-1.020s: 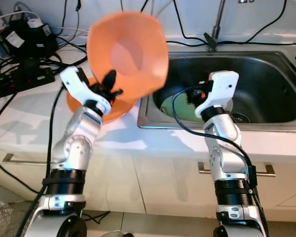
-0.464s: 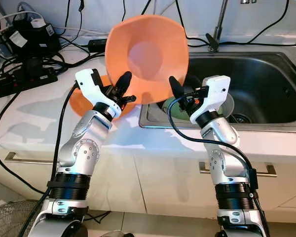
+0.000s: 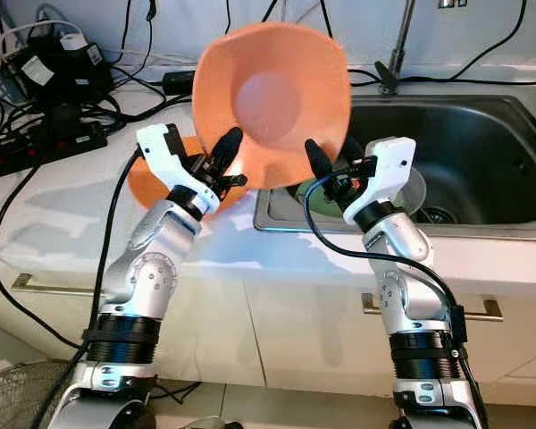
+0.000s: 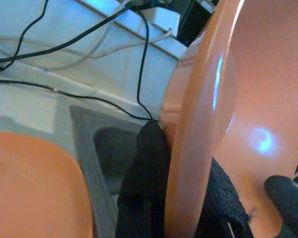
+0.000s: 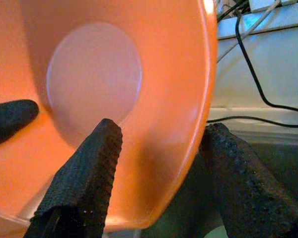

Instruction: Kitchen organization

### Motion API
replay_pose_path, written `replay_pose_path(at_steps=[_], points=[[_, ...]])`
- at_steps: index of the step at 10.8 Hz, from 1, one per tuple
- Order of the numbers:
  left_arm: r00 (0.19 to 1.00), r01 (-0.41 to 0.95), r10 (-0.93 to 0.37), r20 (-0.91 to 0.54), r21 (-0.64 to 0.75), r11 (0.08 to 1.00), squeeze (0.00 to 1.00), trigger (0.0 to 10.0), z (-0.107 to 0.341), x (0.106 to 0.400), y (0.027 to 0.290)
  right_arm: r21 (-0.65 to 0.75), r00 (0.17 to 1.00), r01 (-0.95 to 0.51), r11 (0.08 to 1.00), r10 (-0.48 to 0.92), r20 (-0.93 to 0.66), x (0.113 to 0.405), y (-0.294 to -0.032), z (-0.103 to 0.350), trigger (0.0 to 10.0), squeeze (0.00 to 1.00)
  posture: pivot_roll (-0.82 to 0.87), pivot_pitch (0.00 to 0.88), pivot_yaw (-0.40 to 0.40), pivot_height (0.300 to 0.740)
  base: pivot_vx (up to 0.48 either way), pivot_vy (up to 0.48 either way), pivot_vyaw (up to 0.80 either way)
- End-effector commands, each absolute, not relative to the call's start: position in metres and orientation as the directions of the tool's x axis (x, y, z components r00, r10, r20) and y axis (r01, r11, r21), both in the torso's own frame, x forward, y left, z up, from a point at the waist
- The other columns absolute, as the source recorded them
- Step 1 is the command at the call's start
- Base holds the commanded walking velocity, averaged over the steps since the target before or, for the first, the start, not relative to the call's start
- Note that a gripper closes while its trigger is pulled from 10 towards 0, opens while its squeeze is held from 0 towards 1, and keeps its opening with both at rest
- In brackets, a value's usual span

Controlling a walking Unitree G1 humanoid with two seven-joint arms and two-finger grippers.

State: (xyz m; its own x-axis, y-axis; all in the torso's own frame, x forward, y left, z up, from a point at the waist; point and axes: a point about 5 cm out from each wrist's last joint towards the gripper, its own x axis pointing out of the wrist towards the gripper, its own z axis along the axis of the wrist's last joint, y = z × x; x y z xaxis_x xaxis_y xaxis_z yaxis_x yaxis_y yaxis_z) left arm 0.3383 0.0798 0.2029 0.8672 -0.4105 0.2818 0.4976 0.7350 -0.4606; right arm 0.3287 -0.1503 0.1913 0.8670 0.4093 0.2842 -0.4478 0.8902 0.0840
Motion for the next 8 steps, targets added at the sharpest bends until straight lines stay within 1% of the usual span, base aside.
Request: replay_pose_path(at_steps=[1,3,4,5,6,8], points=[[0.840,0.540,-0.430,0.330,-0.437,0.719,0.00,10.0,0.212,0.335,0.082,0.093,0.872,-0.437,0.895,0.396,0.287,0.330,-0.149,0.193,10.0,0.00,0.02,0.000,0.088,0.740,0.000,0.000,0.00],[0.837,0.545,-0.443,0.320,-0.426,0.722,0.00,10.0,0.208,0.334,0.085,0.131,0.884,-0.411,0.902,0.360,0.298,0.331,-0.154,0.195,10.0,0.00,0.02,0.000,0.089,0.740,0.000,0.000,0.00],[0.837,0.546,-0.454,0.306,-0.415,0.728,0.00,10.0,0.204,0.334,0.086,0.152,0.899,-0.374,0.915,0.317,0.303,0.334,-0.160,0.197,8.4,0.00,0.02,0.000,0.088,0.740,0.000,0.000,0.00],[0.838,0.545,-0.458,0.297,-0.410,0.731,0.00,10.0,0.201,0.333,0.087,0.198,0.912,-0.341,0.919,0.273,0.306,0.337,-0.165,0.198,1.4,0.00,0.02,0.000,0.090,0.740,0.000,0.000,0.00],[0.837,0.547,-0.462,0.295,-0.411,0.729,0.00,10.0,0.200,0.332,0.086,0.186,0.902,-0.368,0.911,0.302,0.308,0.335,-0.161,0.198,0.0,0.00,0.02,0.000,0.090,0.740,0.000,0.000,0.00],[0.833,0.552,-0.467,0.296,-0.411,0.725,0.00,10.0,0.200,0.332,0.085,0.199,0.897,-0.384,0.902,0.314,0.311,0.334,-0.158,0.198,0.0,0.00,0.02,0.000,0.093,0.740,0.000,0.000,0.00]])
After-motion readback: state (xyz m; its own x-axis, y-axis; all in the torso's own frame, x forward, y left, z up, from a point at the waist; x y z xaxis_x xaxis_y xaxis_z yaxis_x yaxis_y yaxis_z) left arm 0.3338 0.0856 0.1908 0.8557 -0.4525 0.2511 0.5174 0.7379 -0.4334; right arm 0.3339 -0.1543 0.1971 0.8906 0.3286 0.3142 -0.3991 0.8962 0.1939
